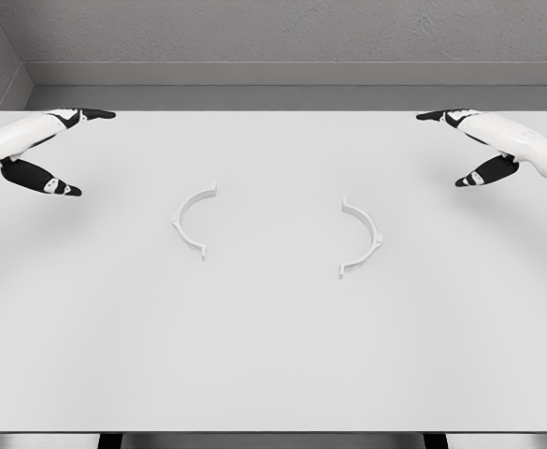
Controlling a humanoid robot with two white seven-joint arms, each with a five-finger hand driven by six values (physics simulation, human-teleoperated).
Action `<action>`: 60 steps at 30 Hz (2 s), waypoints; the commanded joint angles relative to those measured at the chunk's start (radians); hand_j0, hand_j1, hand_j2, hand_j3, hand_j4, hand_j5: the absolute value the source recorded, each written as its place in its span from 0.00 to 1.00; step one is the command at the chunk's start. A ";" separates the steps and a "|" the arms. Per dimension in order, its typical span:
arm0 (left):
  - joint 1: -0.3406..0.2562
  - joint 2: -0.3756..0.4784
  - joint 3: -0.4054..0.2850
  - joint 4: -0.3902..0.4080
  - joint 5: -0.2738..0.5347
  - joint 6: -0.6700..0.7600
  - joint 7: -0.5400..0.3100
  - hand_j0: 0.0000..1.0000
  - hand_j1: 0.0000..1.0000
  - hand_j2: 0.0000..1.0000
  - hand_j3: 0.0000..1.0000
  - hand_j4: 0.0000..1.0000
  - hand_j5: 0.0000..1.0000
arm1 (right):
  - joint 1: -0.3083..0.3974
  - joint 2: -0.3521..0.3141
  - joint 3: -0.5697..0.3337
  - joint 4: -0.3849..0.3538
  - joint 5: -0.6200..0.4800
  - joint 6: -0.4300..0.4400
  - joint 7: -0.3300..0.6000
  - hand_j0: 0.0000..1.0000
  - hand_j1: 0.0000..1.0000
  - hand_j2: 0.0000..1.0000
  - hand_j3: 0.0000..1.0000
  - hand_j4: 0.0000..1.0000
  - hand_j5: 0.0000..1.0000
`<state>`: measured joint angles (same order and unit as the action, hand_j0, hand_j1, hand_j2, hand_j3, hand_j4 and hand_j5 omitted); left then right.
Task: Assemble PVC drainage pipe clamps
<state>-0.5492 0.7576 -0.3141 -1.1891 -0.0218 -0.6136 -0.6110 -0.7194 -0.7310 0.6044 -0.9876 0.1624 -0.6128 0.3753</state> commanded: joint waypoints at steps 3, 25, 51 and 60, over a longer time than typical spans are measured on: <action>0.000 0.002 0.000 -0.006 0.008 0.003 0.000 1.00 1.00 1.00 1.00 1.00 1.00 | 0.009 0.004 -0.006 0.009 -0.007 0.002 0.002 1.00 1.00 1.00 1.00 1.00 1.00; -0.054 -0.213 -0.057 0.002 -0.408 0.003 0.000 1.00 1.00 1.00 1.00 1.00 1.00 | 0.091 0.214 -0.060 0.061 0.003 0.002 0.089 1.00 1.00 1.00 1.00 1.00 1.00; -0.051 -0.268 -0.089 0.020 -0.434 0.003 0.000 1.00 1.00 1.00 1.00 1.00 1.00 | 0.216 0.067 -0.163 -0.221 0.005 0.002 0.083 1.00 1.00 1.00 1.00 1.00 1.00; -0.051 -0.294 -0.097 0.020 -0.435 0.003 0.000 1.00 1.00 1.00 1.00 1.00 1.00 | 0.279 0.079 -0.164 -0.299 0.006 0.002 0.089 1.00 1.00 1.00 1.00 1.00 1.00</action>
<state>-0.5998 0.4670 -0.4083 -1.1686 -0.4637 -0.6135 -0.6114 -0.4403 -0.6511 0.4418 -1.2658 0.1775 -0.6132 0.4646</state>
